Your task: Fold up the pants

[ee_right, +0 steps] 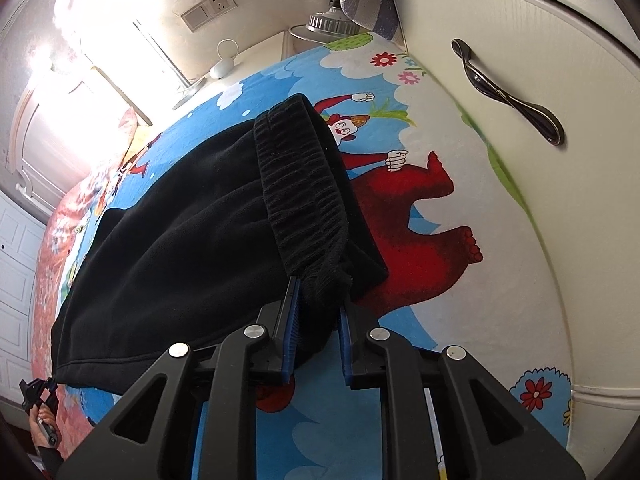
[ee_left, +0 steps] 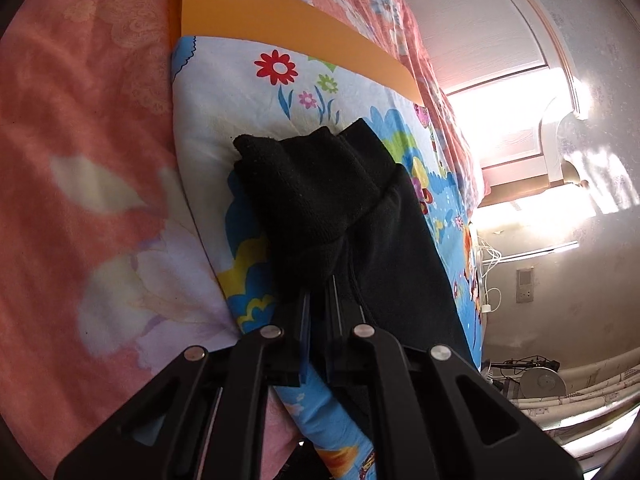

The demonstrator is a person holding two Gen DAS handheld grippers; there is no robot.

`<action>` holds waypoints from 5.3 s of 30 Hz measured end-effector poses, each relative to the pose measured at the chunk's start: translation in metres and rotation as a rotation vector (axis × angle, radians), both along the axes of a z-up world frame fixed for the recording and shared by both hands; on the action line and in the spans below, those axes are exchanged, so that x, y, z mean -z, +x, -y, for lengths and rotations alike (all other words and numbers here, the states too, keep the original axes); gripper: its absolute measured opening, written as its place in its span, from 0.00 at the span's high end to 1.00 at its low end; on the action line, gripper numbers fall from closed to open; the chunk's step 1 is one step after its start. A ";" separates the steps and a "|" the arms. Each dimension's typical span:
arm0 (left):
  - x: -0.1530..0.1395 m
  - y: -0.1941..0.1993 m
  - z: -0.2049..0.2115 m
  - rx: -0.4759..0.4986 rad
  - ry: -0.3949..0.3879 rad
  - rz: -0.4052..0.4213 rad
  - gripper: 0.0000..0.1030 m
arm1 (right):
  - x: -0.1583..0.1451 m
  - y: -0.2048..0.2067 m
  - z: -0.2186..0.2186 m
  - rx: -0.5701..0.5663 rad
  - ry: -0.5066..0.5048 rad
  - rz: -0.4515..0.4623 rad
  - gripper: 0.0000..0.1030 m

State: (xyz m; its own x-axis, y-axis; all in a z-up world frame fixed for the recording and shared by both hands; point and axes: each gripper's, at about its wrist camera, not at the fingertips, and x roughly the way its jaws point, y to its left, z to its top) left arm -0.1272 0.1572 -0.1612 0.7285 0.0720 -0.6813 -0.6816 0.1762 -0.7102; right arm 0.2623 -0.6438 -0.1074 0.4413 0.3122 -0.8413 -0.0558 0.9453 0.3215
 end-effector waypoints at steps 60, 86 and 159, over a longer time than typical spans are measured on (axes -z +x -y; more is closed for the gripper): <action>-0.053 0.018 -0.047 0.060 0.487 -0.259 0.41 | -0.010 -0.103 -0.392 -0.986 -0.231 0.216 0.29; -0.037 0.226 0.010 1.076 0.939 -0.634 0.49 | 0.042 -0.038 -0.476 -0.800 -0.348 0.251 0.11; 0.008 0.013 -0.040 0.063 0.312 -0.017 0.95 | 0.037 -0.064 -0.549 -0.876 -0.383 0.458 0.07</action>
State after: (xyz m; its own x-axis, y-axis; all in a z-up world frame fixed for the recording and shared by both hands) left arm -0.1142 0.1976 -0.1690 0.7270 0.2342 -0.6455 -0.6736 0.4258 -0.6041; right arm 0.1983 -0.0944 -0.1445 0.4901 0.4244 -0.7614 -0.8075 0.5500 -0.2133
